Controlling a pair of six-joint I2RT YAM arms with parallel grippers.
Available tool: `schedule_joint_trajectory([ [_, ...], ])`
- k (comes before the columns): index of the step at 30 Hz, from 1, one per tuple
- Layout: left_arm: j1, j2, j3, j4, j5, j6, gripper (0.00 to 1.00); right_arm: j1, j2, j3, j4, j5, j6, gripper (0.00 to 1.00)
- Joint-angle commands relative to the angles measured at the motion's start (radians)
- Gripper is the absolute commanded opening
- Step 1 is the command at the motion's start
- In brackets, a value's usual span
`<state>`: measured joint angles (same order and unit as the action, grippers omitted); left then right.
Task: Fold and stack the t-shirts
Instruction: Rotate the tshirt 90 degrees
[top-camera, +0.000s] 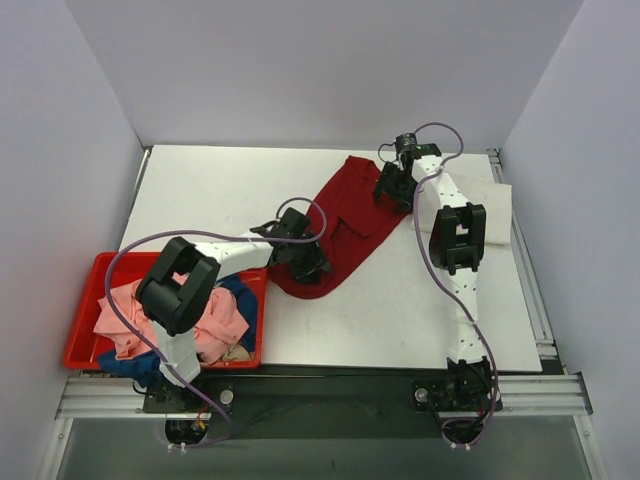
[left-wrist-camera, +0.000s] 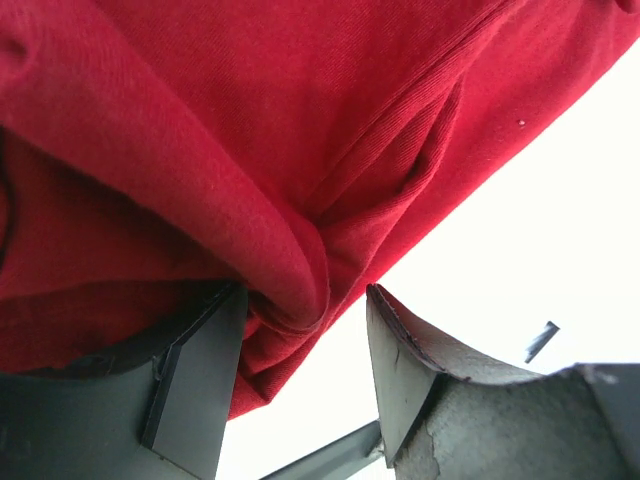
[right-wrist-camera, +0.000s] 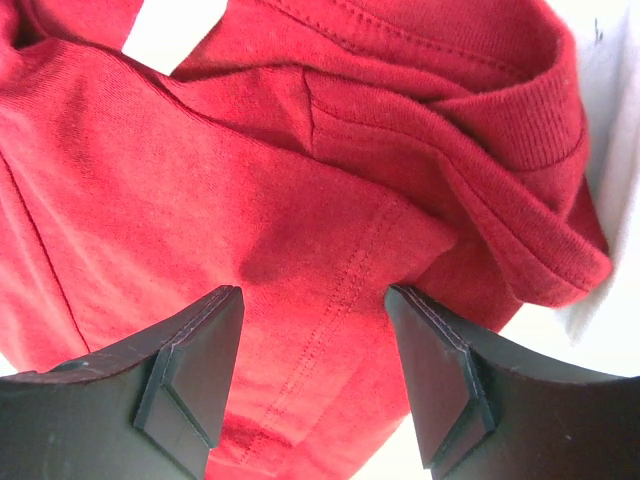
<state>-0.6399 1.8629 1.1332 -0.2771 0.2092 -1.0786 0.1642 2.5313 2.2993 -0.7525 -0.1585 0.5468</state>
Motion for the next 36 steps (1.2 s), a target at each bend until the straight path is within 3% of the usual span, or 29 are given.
schedule_joint_trajectory([
  [1, -0.053, -0.024, 0.017, 0.064, 0.01, -0.131, 0.61, -0.002, 0.018, 0.037, -0.114, -0.009, -0.048, 0.62],
  [10, -0.165, -0.1, -0.038, 0.154, 0.013, -0.391, 0.63, 0.0, 0.026, 0.045, -0.151, -0.035, -0.079, 0.62],
  [20, -0.12, -0.295, -0.059, 0.11, 0.026, -0.396, 0.64, 0.009, -0.019, 0.094, -0.137, -0.139, -0.09, 0.62],
  [23, -0.08, -0.298, 0.008, 0.101, 0.004, -0.273, 0.64, 0.015, -0.069, 0.078, -0.123, -0.162, -0.096, 0.62],
  [28, -0.034, -0.111, 0.235, -0.027, 0.047, 0.0, 0.64, 0.029, -0.23, -0.063, -0.073, -0.135, -0.082, 0.62],
  [33, 0.002, 0.054, 0.484, -0.12, -0.008, 0.176, 0.64, 0.061, -0.396, -0.289, -0.065, -0.003, -0.081, 0.62],
  [36, 0.019, 0.126, 0.556, -0.132, -0.025, 0.224, 0.64, 0.086, -0.474, -0.404, -0.036, 0.046, -0.1, 0.62],
])
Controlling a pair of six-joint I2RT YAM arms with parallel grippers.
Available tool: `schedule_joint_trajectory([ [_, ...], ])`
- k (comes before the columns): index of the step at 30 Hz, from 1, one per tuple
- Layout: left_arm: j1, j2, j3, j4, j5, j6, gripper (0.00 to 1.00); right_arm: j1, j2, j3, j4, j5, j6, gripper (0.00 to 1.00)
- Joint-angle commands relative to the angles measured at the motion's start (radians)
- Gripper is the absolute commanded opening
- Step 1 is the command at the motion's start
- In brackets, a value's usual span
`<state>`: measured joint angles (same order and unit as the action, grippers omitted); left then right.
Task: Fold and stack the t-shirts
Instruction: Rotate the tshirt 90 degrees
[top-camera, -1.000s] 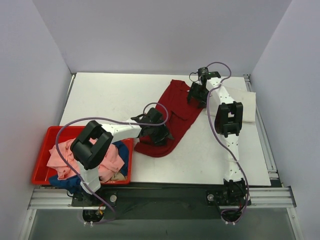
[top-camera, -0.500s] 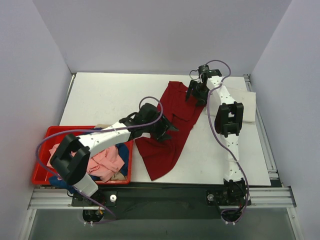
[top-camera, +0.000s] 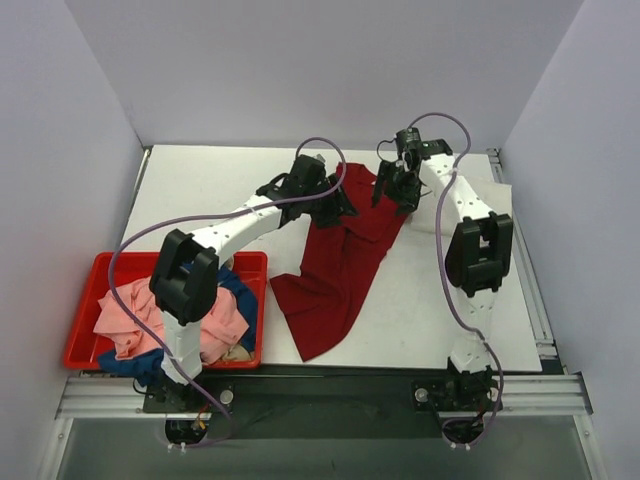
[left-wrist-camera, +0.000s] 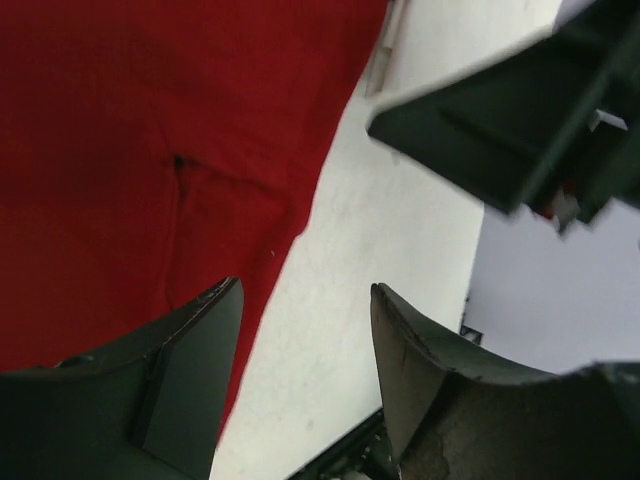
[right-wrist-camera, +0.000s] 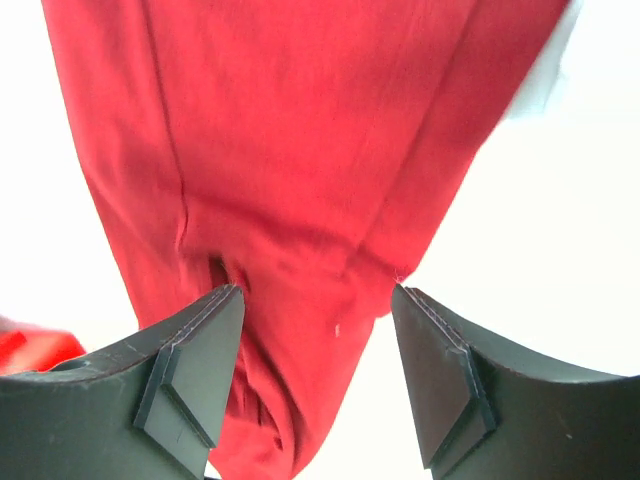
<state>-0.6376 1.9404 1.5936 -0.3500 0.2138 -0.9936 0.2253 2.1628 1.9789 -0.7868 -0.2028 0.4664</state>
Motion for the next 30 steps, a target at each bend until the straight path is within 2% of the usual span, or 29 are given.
schedule_joint_trajectory([
  [1, 0.021, 0.069, 0.124, -0.053, -0.033, 0.165, 0.64, 0.026, -0.112, -0.106, 0.026, 0.083, -0.018, 0.62],
  [4, 0.036, 0.158, 0.198, -0.035, 0.013, 0.185, 0.64, 0.025, -0.084, -0.14, 0.047, 0.02, 0.001, 0.59],
  [11, 0.049, 0.33, 0.289, -0.014, 0.038, 0.245, 0.64, 0.019, 0.034, -0.126, 0.055, 0.017, 0.037, 0.57],
  [19, 0.079, 0.417, 0.315, -0.003, 0.044, 0.233, 0.64, 0.011, 0.097, -0.127, 0.055, 0.048, 0.086, 0.57],
  [23, 0.102, 0.436, 0.312, -0.012, 0.018, 0.216, 0.64, 0.005, 0.193, -0.049, 0.034, 0.003, 0.097, 0.57],
  [30, 0.163, 0.448, 0.316, -0.02, -0.042, 0.194, 0.64, 0.002, 0.331, 0.194, -0.037, -0.055, 0.127, 0.58],
])
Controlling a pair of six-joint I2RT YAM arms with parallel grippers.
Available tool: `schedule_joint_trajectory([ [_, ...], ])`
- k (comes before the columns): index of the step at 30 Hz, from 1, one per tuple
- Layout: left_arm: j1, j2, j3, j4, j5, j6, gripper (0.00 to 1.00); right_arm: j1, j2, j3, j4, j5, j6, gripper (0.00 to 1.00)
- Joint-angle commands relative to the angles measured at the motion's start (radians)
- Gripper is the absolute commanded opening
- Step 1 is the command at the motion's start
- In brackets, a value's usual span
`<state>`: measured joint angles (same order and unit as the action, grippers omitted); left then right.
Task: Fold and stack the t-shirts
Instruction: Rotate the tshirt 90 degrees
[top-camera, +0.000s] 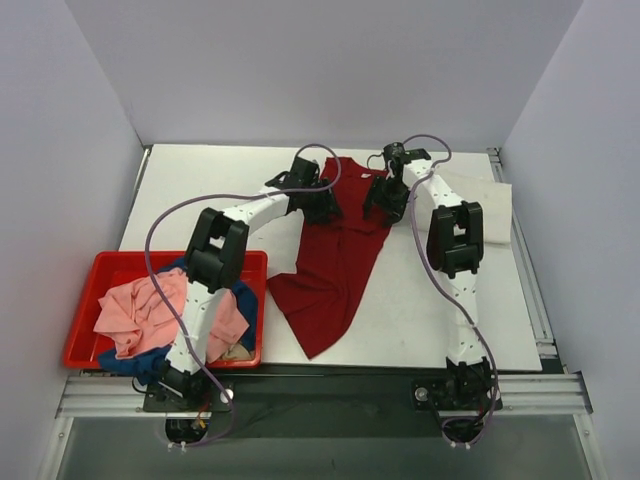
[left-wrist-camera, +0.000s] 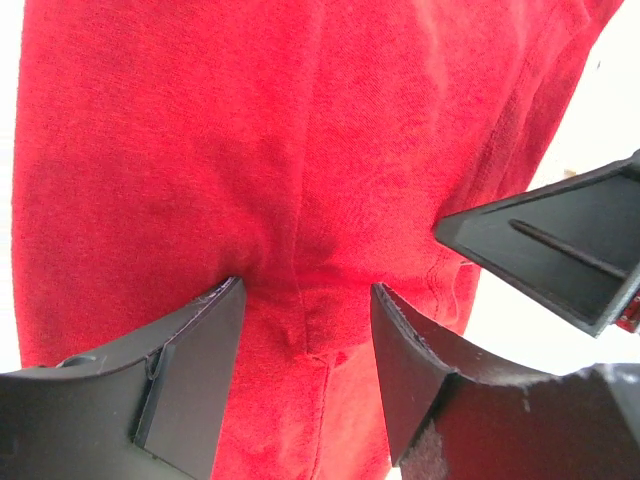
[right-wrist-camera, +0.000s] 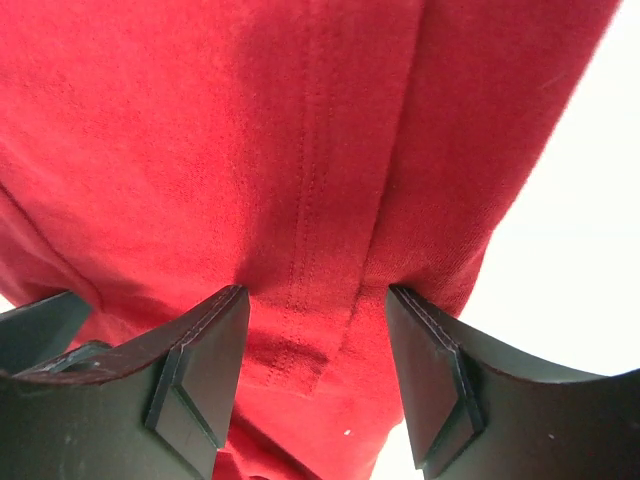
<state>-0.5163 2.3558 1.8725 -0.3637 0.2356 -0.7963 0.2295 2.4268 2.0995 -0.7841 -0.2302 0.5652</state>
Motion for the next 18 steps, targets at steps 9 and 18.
schedule_joint_trajectory([
  [9, 0.076, 0.1, 0.14, 0.065, -0.012, 0.006, 0.64, -0.009, 0.202, 0.287, -0.032, -0.167, 0.075, 0.58],
  [18, 0.079, 0.005, 0.195, 0.128, 0.044, 0.066, 0.65, -0.018, 0.036, 0.202, 0.121, -0.279, 0.029, 0.63],
])
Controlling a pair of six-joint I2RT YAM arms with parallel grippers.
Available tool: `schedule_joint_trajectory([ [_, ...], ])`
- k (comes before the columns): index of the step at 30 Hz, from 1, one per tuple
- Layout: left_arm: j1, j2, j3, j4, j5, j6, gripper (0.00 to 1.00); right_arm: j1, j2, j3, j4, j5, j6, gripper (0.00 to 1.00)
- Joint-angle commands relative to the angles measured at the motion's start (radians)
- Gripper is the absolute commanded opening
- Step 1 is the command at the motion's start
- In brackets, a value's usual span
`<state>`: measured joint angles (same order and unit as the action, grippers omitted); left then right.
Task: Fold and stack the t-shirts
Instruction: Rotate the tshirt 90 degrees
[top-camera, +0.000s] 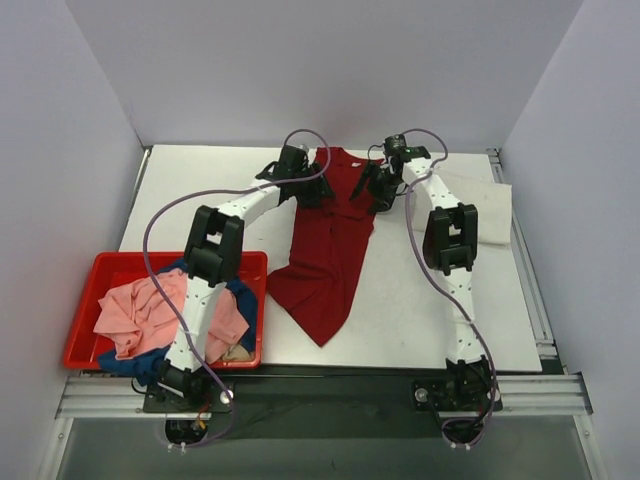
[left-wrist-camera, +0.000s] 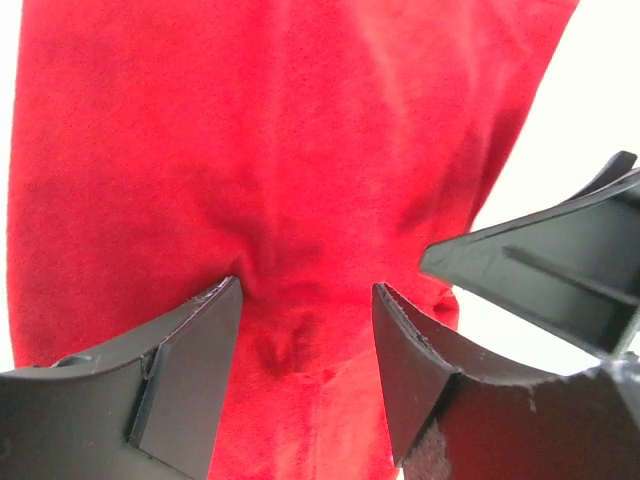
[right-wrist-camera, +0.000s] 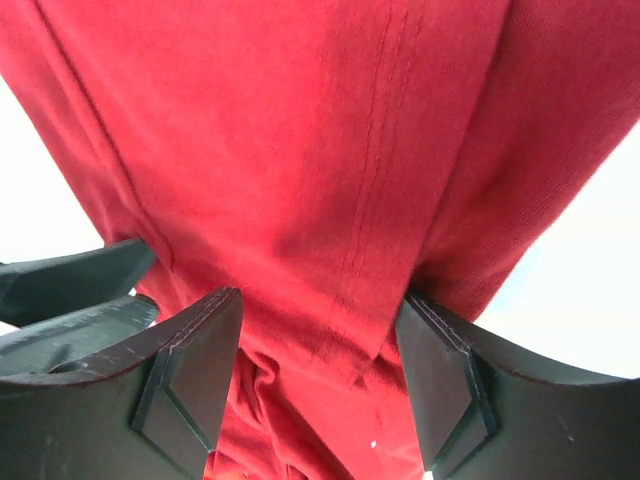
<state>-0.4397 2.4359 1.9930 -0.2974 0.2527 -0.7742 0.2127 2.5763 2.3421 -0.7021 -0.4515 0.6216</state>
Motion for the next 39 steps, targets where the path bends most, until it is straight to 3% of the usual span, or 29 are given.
schedule_joint_trajectory([
  [1, 0.001, -0.089, 0.098, 0.047, 0.023, 0.052, 0.66, -0.001, -0.166, -0.059, 0.042, -0.061, -0.037, 0.63],
  [5, -0.008, -0.217, 0.058, 0.02, 0.01, 0.119, 0.67, 0.008, -0.342, -0.248, 0.053, -0.059, -0.092, 0.63],
  [9, -0.021, -0.349, -0.08, -0.019, -0.023, 0.174, 0.68, 0.059, -0.539, -0.559, 0.062, -0.044, -0.175, 0.62],
  [16, 0.021, -0.579, -0.382, -0.111, -0.095, 0.207, 0.67, 0.325, -0.791, -0.895, 0.11, -0.09, -0.236, 0.61],
  [21, 0.053, -0.687, -0.555, -0.109, -0.104, 0.21, 0.68, 0.456, -0.78, -1.001, 0.202, -0.121, -0.212, 0.58],
  [27, 0.064, -0.724, -0.6, -0.118, -0.067, 0.222, 0.68, 0.576, -0.743, -1.119, 0.323, -0.124, -0.148, 0.58],
  [39, 0.071, -0.795, -0.68, -0.104, -0.081, 0.22, 0.68, 0.643, -0.677, -1.36, 0.443, -0.069, -0.03, 0.57],
])
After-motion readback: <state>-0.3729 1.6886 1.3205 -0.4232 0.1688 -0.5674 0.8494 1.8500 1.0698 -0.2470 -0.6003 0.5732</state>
